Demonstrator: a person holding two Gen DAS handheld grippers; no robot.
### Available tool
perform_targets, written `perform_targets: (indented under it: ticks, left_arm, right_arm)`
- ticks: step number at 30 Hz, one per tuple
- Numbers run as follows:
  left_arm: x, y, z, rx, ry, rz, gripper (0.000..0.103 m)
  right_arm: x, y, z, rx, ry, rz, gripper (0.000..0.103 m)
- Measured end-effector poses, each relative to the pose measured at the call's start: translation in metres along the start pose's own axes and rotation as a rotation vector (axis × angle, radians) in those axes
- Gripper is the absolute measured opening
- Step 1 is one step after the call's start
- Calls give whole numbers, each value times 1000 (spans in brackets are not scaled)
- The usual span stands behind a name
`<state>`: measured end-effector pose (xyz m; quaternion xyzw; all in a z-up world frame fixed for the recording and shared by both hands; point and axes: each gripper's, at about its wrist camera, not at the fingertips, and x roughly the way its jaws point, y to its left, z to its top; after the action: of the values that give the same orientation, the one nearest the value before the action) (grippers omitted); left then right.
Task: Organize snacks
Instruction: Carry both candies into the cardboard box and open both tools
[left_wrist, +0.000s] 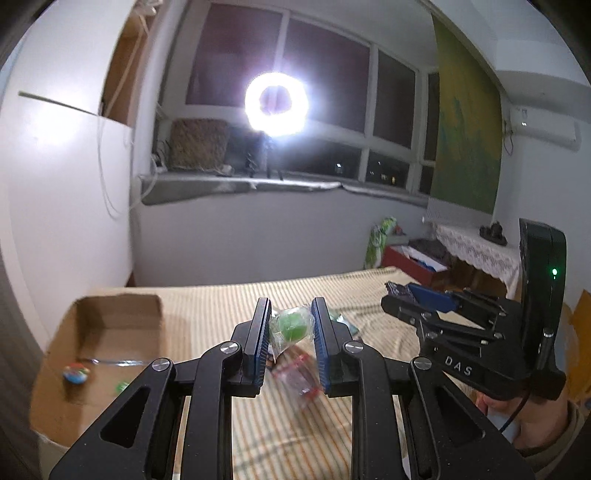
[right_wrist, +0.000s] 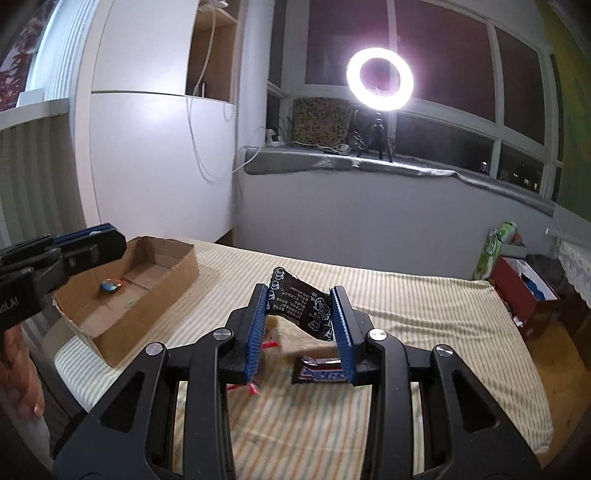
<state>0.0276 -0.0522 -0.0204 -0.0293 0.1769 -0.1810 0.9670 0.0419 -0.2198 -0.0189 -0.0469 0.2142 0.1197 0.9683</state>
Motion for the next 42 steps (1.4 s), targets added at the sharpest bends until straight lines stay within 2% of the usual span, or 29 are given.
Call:
perform_targets:
  ticks: [8,14,18,25,32,37,42]
  left_arm:
    - [-7,20,-5,-30,-22,21,20]
    - [-12,50,-9,-76,-30,59,20]
    - [-21,81,-14,-120,-36,111,20]
    - [-42,135,-26,-189,-42,243,20]
    - [-63,166,-27,-228,-63,344,20]
    - [-72,164,-17,-218,-92,366,20]
    - [-69,159,-2,-184,-116,351,20]
  right_arm:
    - [17,38,7,-49,20,48,36]
    - [38,83,14,-108,44,120,36]
    - [55,124,19,-158,49,198,36]
    - [72,182,23,-220,47,327,36]
    - [69,205,25,-237,18,396,36]
    - [66,201,27,-226,11,401,36]
    - [70,200,24,-216,33,398,36]
